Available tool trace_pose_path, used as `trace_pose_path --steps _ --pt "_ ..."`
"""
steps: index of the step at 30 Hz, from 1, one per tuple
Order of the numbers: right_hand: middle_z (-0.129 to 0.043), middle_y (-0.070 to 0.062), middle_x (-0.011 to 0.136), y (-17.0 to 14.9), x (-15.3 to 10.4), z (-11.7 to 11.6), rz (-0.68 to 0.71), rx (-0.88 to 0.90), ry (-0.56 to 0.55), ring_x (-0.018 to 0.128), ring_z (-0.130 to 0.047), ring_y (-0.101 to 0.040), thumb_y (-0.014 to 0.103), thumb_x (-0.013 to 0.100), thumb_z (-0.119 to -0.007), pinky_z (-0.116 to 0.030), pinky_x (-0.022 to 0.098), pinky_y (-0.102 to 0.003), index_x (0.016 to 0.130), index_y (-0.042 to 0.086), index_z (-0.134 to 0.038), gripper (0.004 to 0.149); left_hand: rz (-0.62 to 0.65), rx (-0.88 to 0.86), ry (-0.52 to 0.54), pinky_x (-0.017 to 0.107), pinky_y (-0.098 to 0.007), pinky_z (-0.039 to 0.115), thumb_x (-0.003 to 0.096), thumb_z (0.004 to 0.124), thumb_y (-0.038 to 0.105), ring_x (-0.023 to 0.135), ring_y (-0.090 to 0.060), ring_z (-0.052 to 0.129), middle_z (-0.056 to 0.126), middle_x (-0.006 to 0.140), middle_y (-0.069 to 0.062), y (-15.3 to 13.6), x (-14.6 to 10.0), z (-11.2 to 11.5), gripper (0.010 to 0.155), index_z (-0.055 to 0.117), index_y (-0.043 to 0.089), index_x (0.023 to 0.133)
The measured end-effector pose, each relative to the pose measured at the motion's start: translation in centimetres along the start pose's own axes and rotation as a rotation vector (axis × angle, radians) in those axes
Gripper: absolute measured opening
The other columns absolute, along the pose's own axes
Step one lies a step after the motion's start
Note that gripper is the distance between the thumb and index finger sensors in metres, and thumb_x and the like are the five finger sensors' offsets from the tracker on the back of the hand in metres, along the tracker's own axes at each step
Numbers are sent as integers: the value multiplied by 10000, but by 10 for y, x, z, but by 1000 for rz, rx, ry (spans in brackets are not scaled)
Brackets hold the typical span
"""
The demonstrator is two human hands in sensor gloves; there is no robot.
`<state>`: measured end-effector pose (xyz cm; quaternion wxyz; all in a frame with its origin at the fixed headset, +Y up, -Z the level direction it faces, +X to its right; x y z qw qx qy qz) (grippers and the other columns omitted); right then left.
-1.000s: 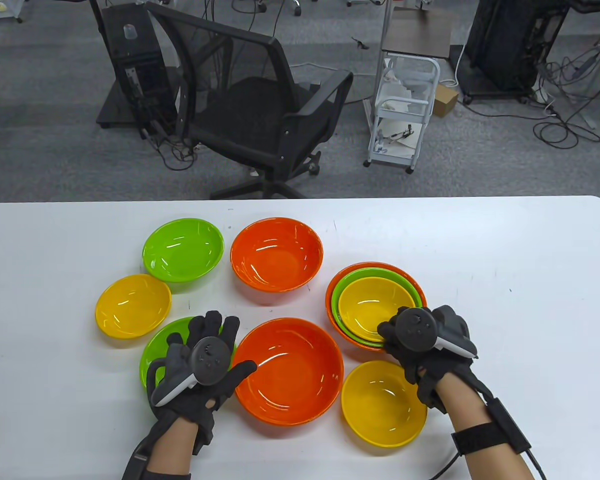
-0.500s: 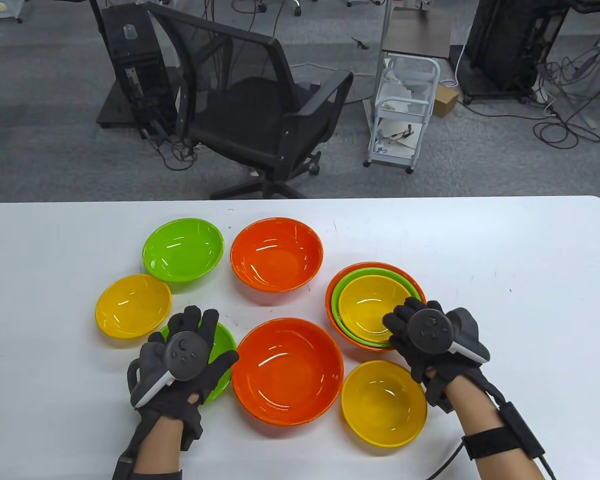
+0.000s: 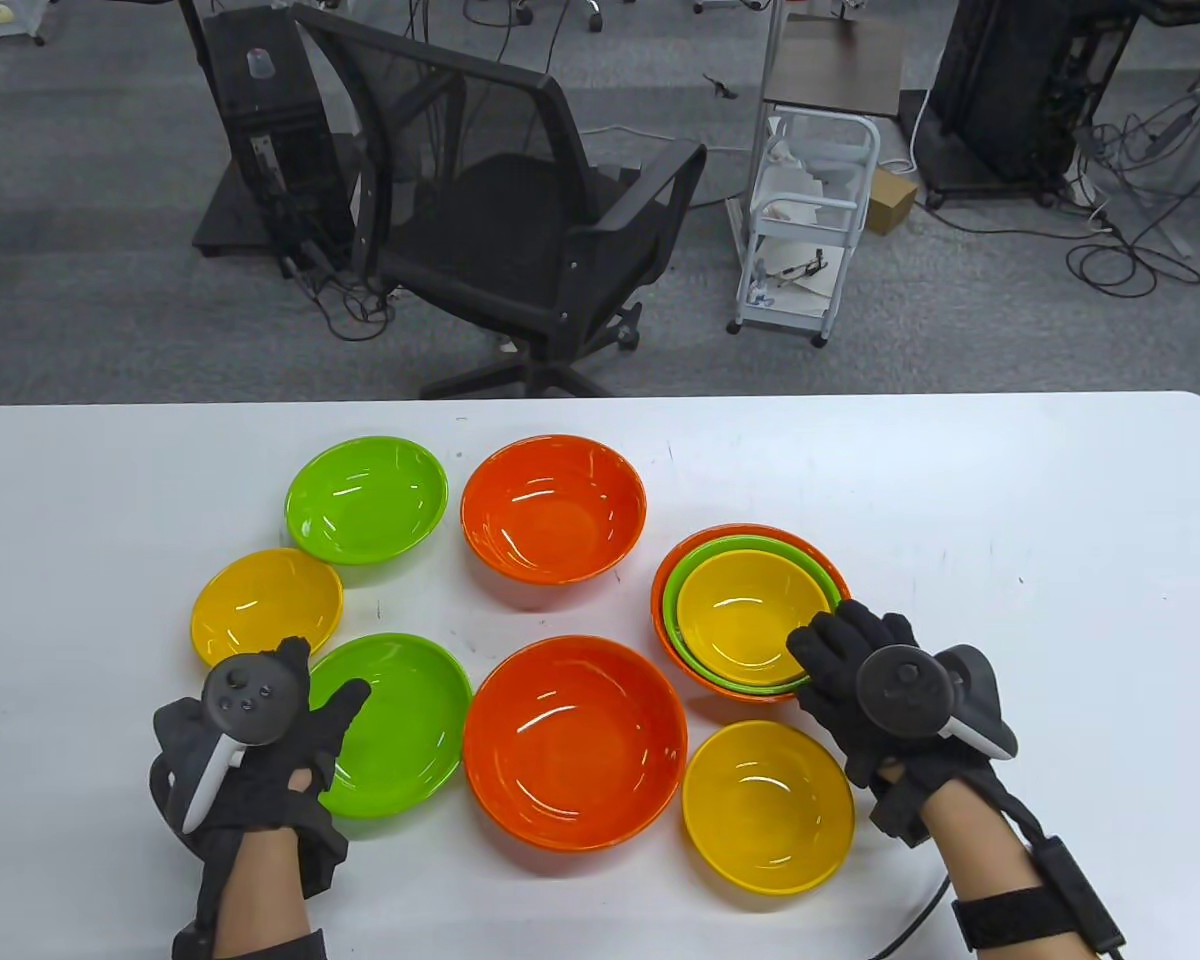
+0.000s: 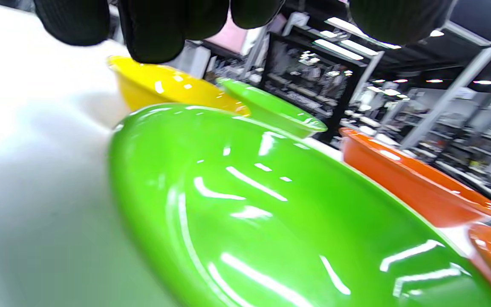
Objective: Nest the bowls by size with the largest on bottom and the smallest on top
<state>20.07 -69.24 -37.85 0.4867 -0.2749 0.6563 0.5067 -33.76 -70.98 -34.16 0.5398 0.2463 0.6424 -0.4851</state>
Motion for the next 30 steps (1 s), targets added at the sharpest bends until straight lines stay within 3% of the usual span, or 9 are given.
trace_pose_path --steps 10,30 --pt "-589 -222 1084 -10 -6 1 -27 26 -1 1022 -389 -517 333 502 -750 -300 694 -707 1025 99 -667 579 -226 -38 -113 557 -516 806 482 716 625 739 -362 916 774 961 -160 -36 9 16 753 589 149 1051" --pt "-593 -227 1078 -13 -6 -1 -51 56 19 1020 -390 -519 337 503 -747 -303 692 -706 1028 97 -660 583 -294 -42 -242 408 -414 891 528 708 499 491 -221 1022 936 728 -38 -50 25 43 636 586 145 1042"
Point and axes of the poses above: the tracker on the back of each hand, its own y axis roughly to the thumb side, its own x axis roughly from the wrist to the fingertips, z = x × y, the point moved 5 cm from there along x, roughly from the wrist to the fingertips
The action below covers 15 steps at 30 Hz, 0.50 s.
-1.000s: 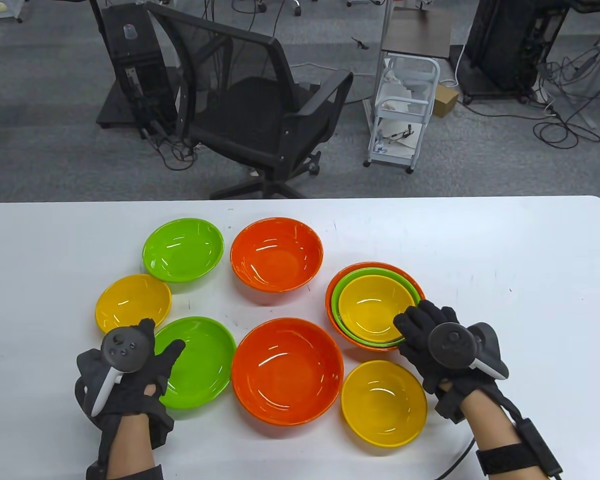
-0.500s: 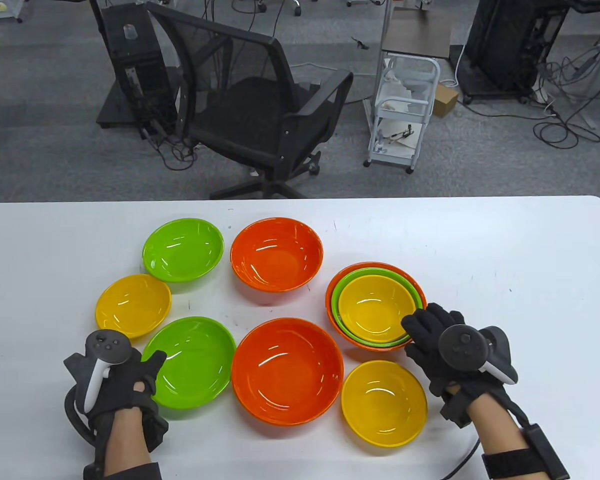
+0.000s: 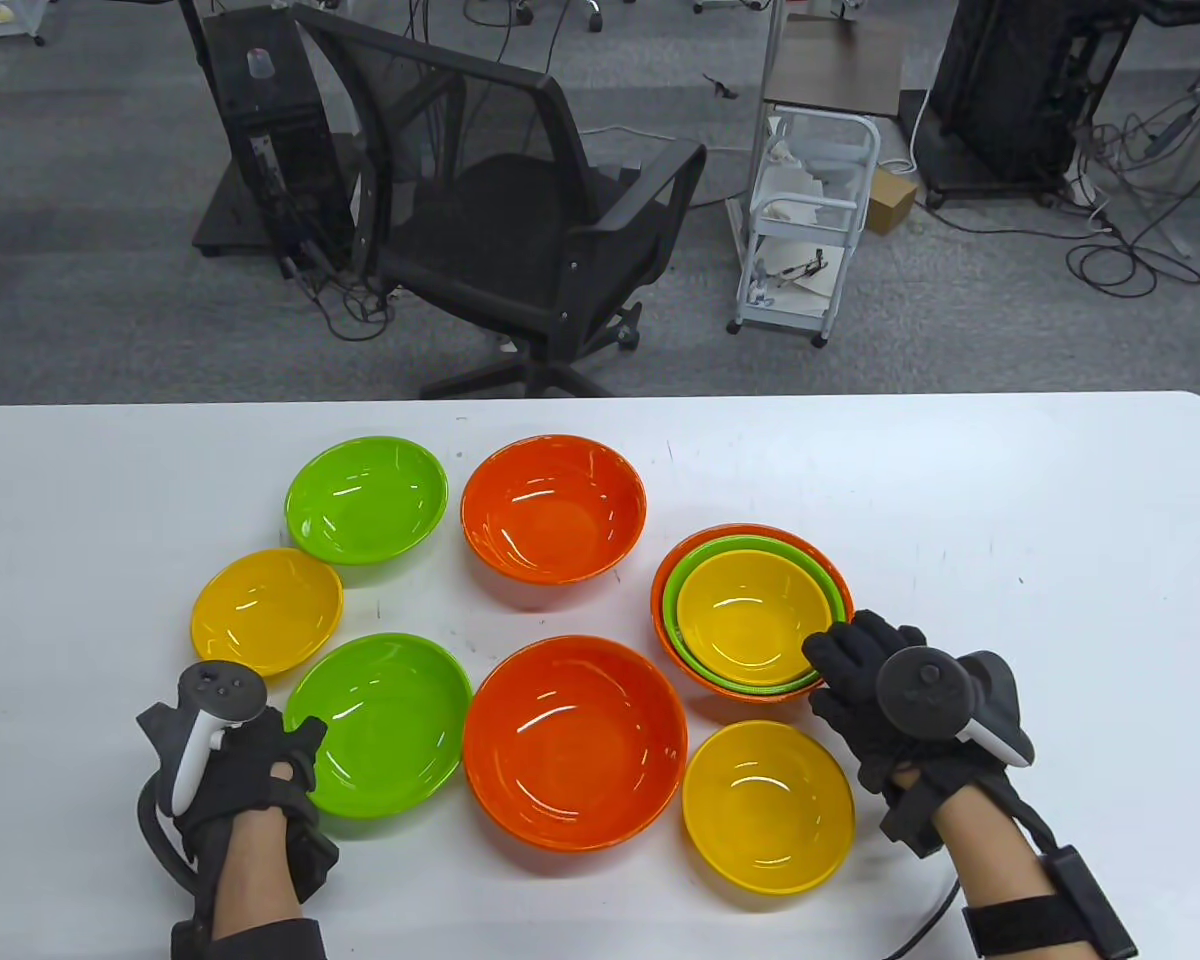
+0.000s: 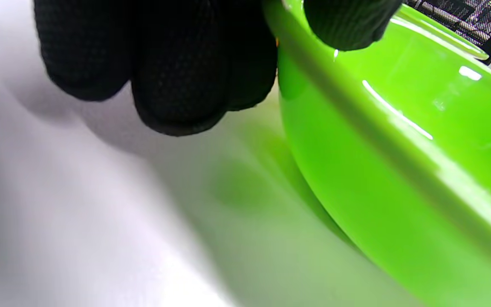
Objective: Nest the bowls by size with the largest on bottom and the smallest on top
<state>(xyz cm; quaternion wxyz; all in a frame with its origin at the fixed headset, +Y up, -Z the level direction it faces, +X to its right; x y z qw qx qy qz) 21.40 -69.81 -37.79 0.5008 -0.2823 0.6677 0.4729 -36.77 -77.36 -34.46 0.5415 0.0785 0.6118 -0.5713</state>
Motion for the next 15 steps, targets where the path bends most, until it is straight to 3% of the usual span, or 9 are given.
trace_pose_path --steps 15 --pt "-597 -230 1076 -7 0 2 -17 26 -10 1019 -390 -521 337 504 -745 -306 692 -706 1027 94 -659 584 84 -90 54 382 -383 912 538 675 396 427 -195 1033 954 673 -55 -2 -5 -12 537 632 144 1010"
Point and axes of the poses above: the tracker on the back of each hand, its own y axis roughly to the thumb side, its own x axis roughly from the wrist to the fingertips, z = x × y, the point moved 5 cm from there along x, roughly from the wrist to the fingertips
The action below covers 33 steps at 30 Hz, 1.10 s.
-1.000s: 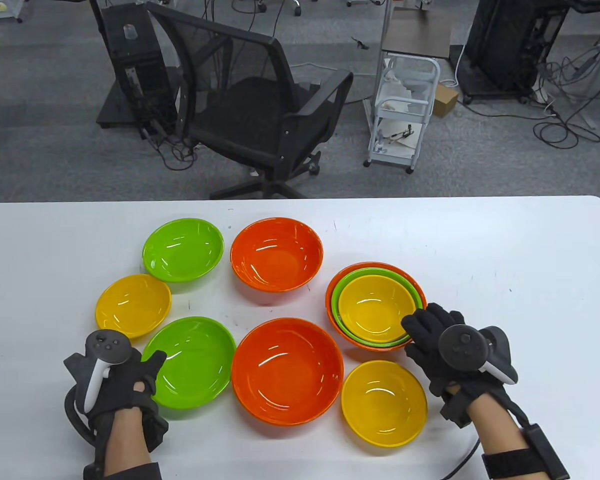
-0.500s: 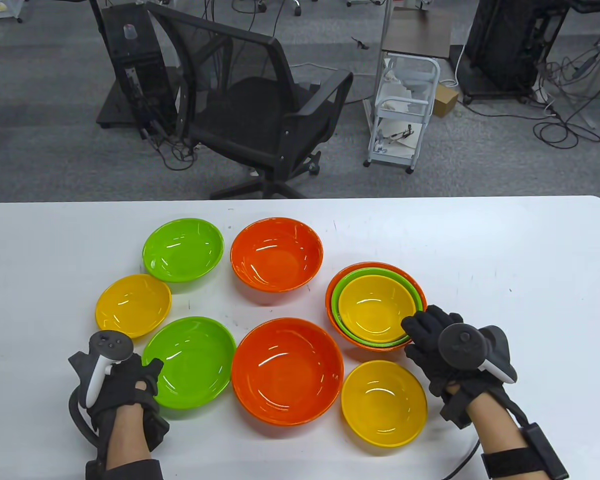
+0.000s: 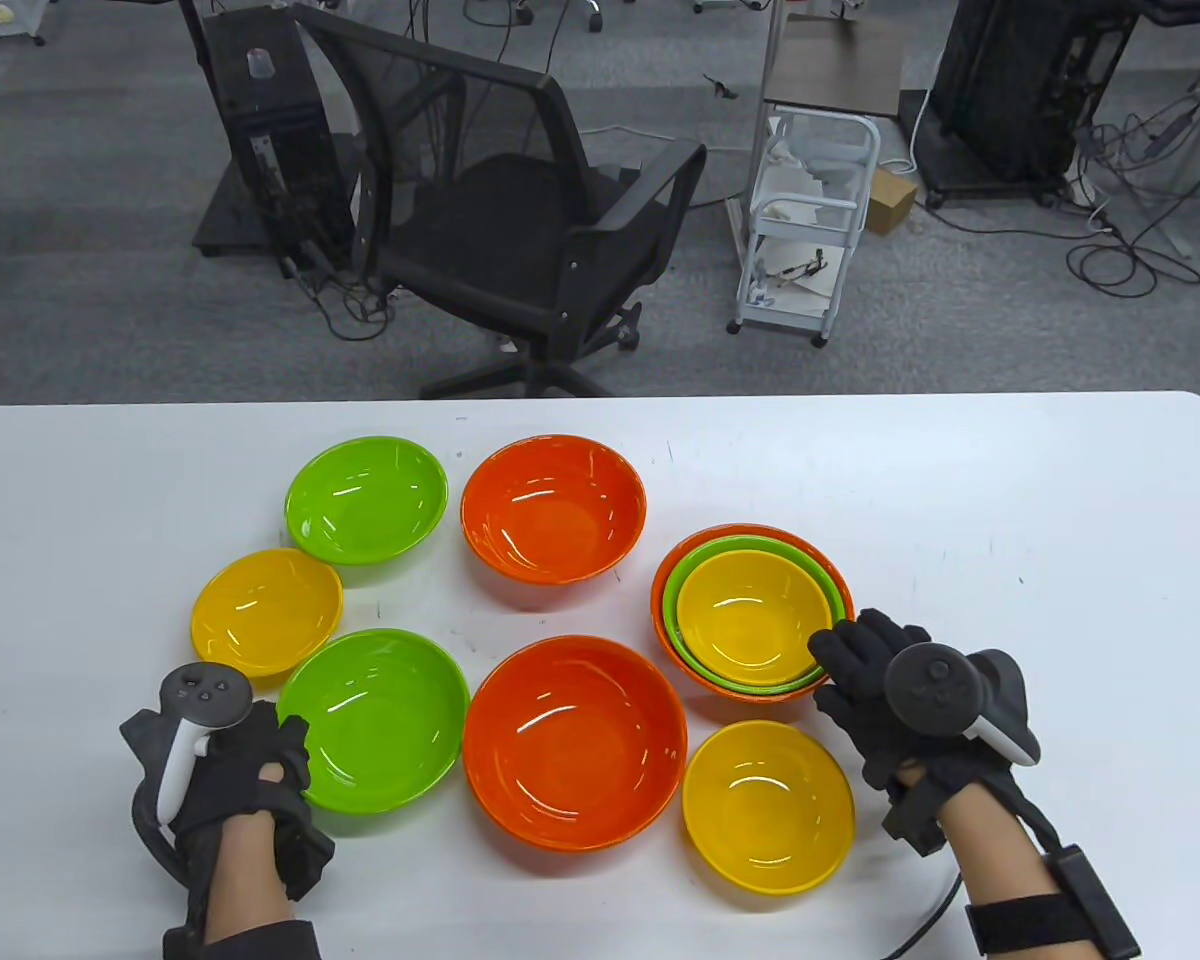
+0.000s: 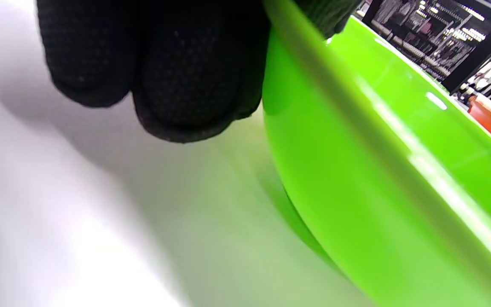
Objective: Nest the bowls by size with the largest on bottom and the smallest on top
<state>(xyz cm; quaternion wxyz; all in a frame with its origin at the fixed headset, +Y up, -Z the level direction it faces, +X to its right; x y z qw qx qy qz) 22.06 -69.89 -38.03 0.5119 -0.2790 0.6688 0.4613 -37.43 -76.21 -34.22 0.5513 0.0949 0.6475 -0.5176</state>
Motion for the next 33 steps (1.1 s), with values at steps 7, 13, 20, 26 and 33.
trace_pose_path --steps 7,13,20,26,33 --pt "-596 -232 1076 -2 0 1 -9 7 -4 1019 -390 -520 337 504 -745 -301 694 -705 1028 92 -659 584 70 -75 40 379 -375 914 541 666 400 423 -185 1031 950 669 -52 7 -8 -9 544 617 138 1016" --pt "-594 -234 1076 -3 0 2 -10 14 -5 1018 -390 -521 337 505 -745 -304 693 -705 1028 92 -659 584 190 -113 57 376 -367 916 546 656 405 424 -176 1031 946 673 -51 32 -19 -12 565 587 131 1036" --pt "-595 -232 1076 -5 1 1 -16 16 2 1019 -389 -520 336 505 -745 -301 694 -704 1028 92 -659 584 366 -120 2 371 -355 921 548 651 411 420 -165 1033 947 671 -42 74 -32 6 579 567 126 1045" --pt "-594 -233 1076 -5 1 1 -18 15 6 1019 -389 -520 337 505 -744 -303 693 -705 1028 92 -658 584 466 -62 -24 368 -355 923 547 655 409 417 -167 1036 949 669 -46 104 -47 24 582 564 128 1049" --pt "-593 -234 1077 -5 1 1 -19 16 7 1018 -388 -521 338 504 -744 -302 693 -704 1027 93 -660 583 528 14 -77 351 -352 927 543 668 416 397 -164 1040 960 651 -52 131 -59 52 592 570 123 1048"
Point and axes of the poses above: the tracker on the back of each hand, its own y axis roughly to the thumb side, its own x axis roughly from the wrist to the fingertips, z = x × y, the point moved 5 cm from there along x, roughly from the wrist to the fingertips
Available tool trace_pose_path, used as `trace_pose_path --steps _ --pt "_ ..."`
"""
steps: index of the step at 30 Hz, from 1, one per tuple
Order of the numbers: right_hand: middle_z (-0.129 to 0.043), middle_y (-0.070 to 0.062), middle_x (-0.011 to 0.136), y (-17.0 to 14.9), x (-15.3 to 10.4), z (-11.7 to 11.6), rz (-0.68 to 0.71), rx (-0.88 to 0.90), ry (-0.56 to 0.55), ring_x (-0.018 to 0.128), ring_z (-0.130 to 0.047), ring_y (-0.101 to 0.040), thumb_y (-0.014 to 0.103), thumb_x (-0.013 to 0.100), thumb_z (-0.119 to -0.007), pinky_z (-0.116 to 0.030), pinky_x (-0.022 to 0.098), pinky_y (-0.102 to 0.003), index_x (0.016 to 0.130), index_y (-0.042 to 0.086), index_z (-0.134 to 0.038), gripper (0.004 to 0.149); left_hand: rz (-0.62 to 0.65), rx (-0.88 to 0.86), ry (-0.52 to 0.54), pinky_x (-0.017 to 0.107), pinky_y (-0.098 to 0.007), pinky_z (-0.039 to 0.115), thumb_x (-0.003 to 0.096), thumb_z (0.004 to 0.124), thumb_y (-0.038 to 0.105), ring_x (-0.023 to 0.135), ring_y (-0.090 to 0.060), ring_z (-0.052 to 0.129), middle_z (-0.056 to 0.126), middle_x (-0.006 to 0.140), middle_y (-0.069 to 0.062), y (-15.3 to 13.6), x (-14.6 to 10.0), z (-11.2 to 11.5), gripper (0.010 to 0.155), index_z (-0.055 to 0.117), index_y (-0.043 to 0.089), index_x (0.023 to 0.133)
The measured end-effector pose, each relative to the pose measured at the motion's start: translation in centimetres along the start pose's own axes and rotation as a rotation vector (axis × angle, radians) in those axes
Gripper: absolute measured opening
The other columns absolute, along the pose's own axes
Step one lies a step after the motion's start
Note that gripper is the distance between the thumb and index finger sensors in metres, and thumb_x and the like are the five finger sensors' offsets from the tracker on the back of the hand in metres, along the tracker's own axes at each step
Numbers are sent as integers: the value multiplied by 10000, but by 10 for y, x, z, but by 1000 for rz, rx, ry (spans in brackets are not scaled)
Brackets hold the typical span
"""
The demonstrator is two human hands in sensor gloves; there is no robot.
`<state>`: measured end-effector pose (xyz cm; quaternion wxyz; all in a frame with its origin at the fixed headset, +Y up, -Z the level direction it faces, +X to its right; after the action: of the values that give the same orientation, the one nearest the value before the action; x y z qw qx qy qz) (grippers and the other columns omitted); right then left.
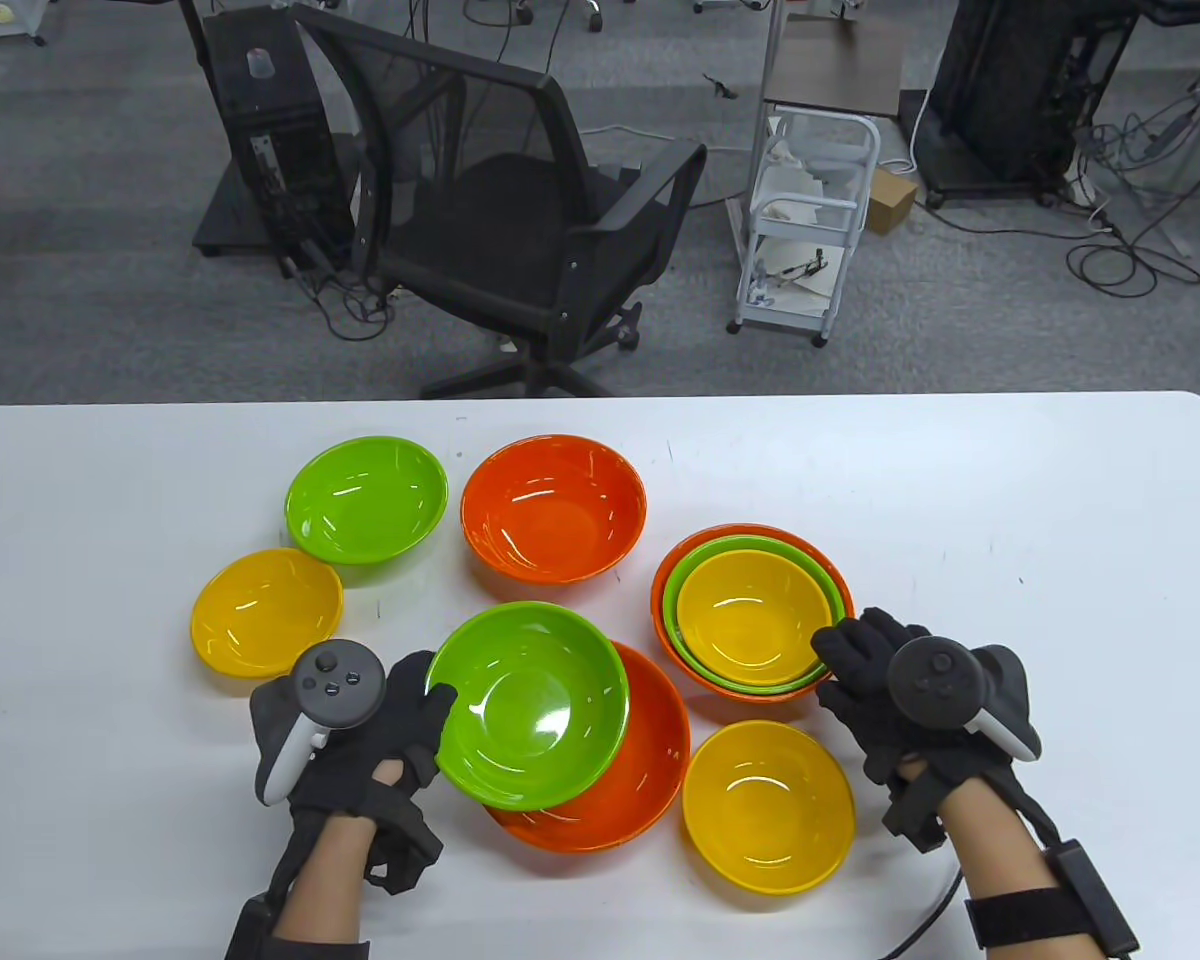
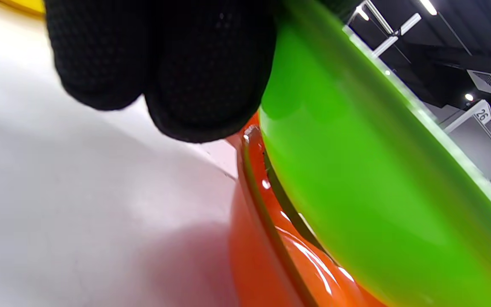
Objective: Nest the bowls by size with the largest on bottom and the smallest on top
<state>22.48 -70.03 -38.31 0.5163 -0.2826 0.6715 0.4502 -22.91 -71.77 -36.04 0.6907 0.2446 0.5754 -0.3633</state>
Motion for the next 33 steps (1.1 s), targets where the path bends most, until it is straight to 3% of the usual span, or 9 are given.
trace_pose_path --steps 20,26,33 --pt "-591 -234 1078 -1 1 -2 -9 1 13 1018 -388 -521 338 506 -743 -301 694 -703 1027 89 -661 583 12 160 8 321 -344 931 520 722 477 353 -143 1042 972 603 -42 17 2 12 613 626 129 1016" --pt "-592 -235 1076 -2 1 -3 -12 0 18 1018 -387 -522 338 505 -744 -302 693 -704 1027 89 -661 584 -8 255 24 296 -363 929 506 752 489 306 -154 1042 1001 537 -13 18 3 12 583 721 149 979" --pt "-593 -238 1076 -2 1 -4 -19 0 28 1018 -386 -522 339 506 -743 -301 693 -703 1027 88 -660 584 -39 402 11 319 -386 925 501 760 509 337 -184 1048 1010 563 -32 22 6 21 589 755 164 978"
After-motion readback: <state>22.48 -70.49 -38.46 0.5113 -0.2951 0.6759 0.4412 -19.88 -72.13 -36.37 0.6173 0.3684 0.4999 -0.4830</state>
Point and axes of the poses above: the tracker on the back of each hand, its own y axis roughly to the thumb side, its own x axis roughly from the wrist to the fingertips, z = x × y, the point moved 5 cm from there along x, roughly from the wrist to the fingertips
